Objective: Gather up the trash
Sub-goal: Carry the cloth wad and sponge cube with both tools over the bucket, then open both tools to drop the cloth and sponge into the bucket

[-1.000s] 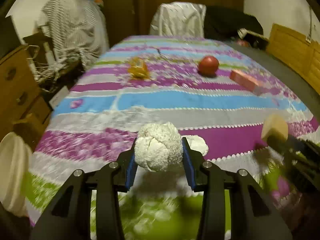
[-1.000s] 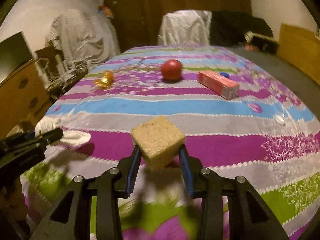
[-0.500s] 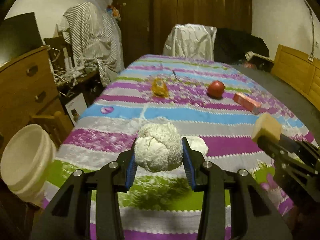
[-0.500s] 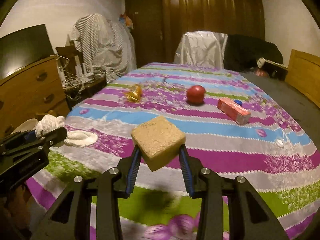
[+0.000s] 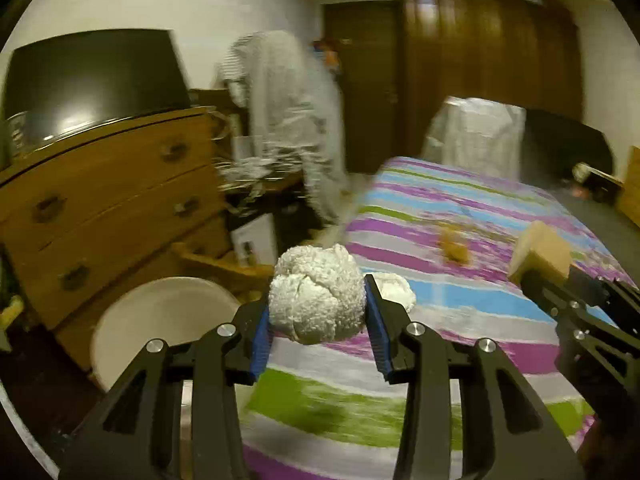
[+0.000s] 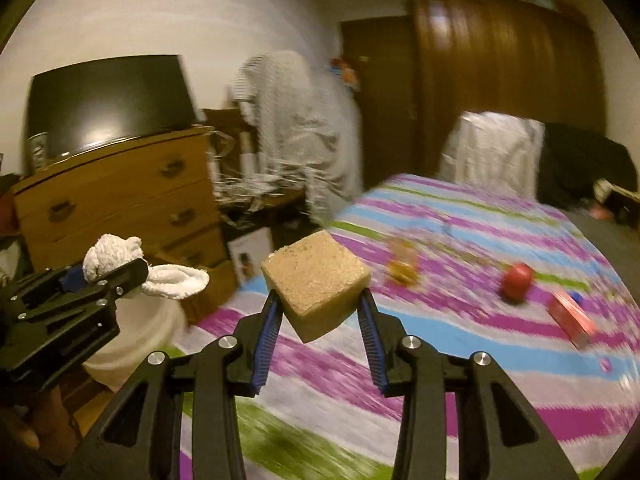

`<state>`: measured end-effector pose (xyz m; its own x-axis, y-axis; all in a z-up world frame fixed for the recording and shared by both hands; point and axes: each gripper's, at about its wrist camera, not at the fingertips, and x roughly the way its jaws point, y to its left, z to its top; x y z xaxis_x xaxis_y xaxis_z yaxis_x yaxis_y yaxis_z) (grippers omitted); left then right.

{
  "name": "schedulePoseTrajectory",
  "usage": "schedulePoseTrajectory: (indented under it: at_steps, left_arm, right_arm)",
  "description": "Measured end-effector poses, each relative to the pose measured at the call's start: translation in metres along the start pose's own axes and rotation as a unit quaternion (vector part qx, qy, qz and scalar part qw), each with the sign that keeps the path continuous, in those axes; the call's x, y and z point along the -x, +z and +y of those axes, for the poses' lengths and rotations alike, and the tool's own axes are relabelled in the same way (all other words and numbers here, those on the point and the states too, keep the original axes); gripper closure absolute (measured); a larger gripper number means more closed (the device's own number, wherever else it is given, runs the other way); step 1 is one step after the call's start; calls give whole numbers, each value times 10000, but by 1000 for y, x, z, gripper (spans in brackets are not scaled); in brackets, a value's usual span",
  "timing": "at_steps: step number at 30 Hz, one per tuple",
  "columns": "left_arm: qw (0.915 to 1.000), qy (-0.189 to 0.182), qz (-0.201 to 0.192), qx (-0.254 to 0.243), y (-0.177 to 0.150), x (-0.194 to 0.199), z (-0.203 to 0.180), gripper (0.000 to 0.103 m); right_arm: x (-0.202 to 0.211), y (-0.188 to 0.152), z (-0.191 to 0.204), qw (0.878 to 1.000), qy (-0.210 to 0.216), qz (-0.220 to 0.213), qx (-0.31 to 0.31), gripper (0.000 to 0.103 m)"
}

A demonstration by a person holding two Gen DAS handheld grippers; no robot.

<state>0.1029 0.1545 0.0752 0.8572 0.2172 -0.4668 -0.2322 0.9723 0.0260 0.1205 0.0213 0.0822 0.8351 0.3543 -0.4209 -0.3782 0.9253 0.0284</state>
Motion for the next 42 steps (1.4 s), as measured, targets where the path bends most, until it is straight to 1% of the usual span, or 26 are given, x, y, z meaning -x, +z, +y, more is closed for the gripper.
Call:
schedulePoseTrajectory:
  at_steps: [1,2,3,6,9,12,13,17,21,23,26,28,31,34,40,41,42]
  left_arm:
    - [9999,98,-2,54,2,-1,10,64]
    - [9995,291,-15,143,6,-5,29,64]
    - [9990,410,-19,187,8,-6,40,64]
    - [9963,804,7,308,13,-13,78,63]
    - [9926,1142,107,388,15,-21,113,63]
    - [9897,1329,216,493,17,-29,144,62]
    - [9887,1379,251,526,17,-31,153,62]
    - [9851,1524,511,606,16,-46,186,62]
    - [9832,1513,795,640,10,-63,208,62]
    - [9824,1399,1001,721,6,-72,217,62]
    - [9800,1201,1350,832,-2,-85,228,62]
    - [9788,1105,1510,837,-7,-91,234,62]
    - [9778,956,1723,715,-15,-97,237,62]
    - [9769,913,1830,616,-19,-102,238,62]
    - [9766,883,1881,564,-20,-106,244,62]
    - [9768,879,1877,544,-20,-107,244,62]
    - [9770,848,1889,511,-20,-108,244,58]
  right_arm:
    - [-6,5,10,9999,91,2,64,63]
    - [-14,12,24,9996,229,21,133,63]
    - [-23,19,37,9992,350,54,185,63]
    - [-52,36,81,9960,754,244,413,62]
    - [-77,47,113,9918,1060,463,550,62]
    - [-104,54,152,9851,1366,738,736,62]
    - [-115,57,166,9814,1508,892,787,62]
    - [-147,62,203,9712,1799,1284,893,62]
    - [-176,65,223,9599,2027,1685,957,62]
    - [-186,64,236,9530,2126,1903,1016,62]
    - [-195,55,245,9462,2175,2120,1120,62]
    - [-201,49,254,9413,2172,2267,1244,62]
    - [-205,38,255,9359,2186,2423,1330,62]
    - [-207,33,257,9325,2202,2506,1384,62]
    - [-209,32,261,9294,2284,2528,1420,61]
    - [-210,31,261,9281,2328,2537,1416,58]
    - [-211,31,262,9280,2315,2544,1434,54]
